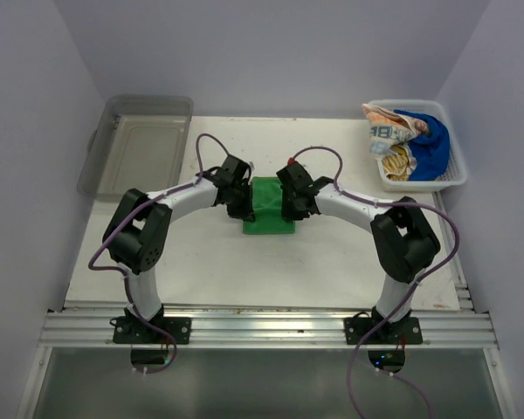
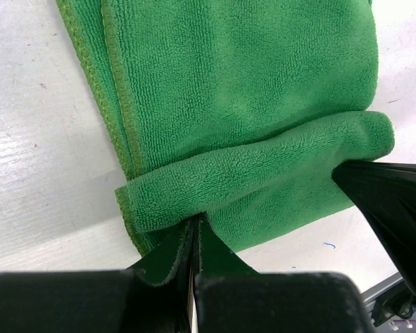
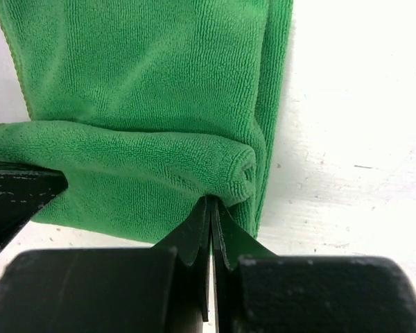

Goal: Roll the towels
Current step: Roll the towel

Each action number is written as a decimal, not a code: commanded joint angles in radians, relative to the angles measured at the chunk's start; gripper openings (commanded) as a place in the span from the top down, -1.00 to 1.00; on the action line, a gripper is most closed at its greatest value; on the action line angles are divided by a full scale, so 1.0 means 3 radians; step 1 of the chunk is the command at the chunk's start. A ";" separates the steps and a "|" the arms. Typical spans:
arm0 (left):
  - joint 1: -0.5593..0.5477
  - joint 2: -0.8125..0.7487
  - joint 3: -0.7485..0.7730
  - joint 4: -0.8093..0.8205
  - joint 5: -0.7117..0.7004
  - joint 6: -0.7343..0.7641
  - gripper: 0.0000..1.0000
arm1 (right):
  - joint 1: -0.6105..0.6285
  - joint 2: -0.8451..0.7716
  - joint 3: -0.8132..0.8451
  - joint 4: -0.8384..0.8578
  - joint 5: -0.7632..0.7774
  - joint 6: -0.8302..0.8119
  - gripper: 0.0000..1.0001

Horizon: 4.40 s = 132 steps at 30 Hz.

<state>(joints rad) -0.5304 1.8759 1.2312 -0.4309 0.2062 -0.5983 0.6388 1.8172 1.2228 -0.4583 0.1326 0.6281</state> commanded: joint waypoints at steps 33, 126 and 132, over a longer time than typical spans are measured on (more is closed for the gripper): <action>0.0030 0.0343 0.0452 0.0030 0.0172 0.0271 1.00 | 0.0600 -0.0371 -0.0727 0.0162 0.0008 0.0575 0.99; 0.0792 -0.1917 -0.1210 -0.0486 -0.0534 0.0067 -0.23 | 0.1194 0.0493 0.0925 -0.0411 0.0244 -0.0023 1.00; 0.0792 -0.1963 -0.1251 -0.0415 -0.0442 0.0082 -0.23 | 0.1092 0.0238 0.0721 -0.0139 -0.0186 0.0069 1.00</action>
<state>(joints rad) -0.3012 1.3151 0.8650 -0.5995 0.0498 -0.5835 0.9836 1.9781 1.4590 -0.5762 0.1852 0.6086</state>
